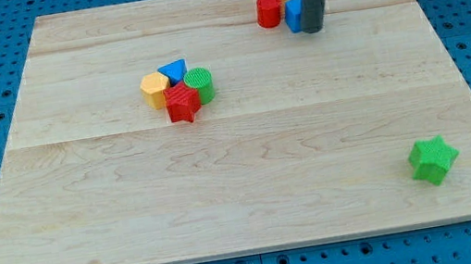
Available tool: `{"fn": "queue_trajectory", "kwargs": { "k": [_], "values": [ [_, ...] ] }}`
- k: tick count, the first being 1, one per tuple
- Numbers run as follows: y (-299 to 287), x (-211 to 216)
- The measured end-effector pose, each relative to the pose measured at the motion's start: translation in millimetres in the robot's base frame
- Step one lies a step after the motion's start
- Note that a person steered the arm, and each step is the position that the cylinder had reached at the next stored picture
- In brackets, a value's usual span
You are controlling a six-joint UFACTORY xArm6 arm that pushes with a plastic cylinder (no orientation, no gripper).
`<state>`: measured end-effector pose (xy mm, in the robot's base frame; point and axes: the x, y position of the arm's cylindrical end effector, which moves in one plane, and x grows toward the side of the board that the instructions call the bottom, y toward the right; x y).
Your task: Slide the green star towards the group of blocks
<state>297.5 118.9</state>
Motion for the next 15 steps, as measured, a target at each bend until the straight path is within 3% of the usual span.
{"fn": "queue_trajectory", "kwargs": {
  "k": [1, 2, 4, 5, 6, 7, 11, 13, 15],
  "values": [
    [-12, -15],
    [13, 29],
    [80, 198],
    [157, 249],
    [174, 282],
    [136, 298],
    [28, 254],
    [-17, 193],
    [-16, 166]
  ]
}}
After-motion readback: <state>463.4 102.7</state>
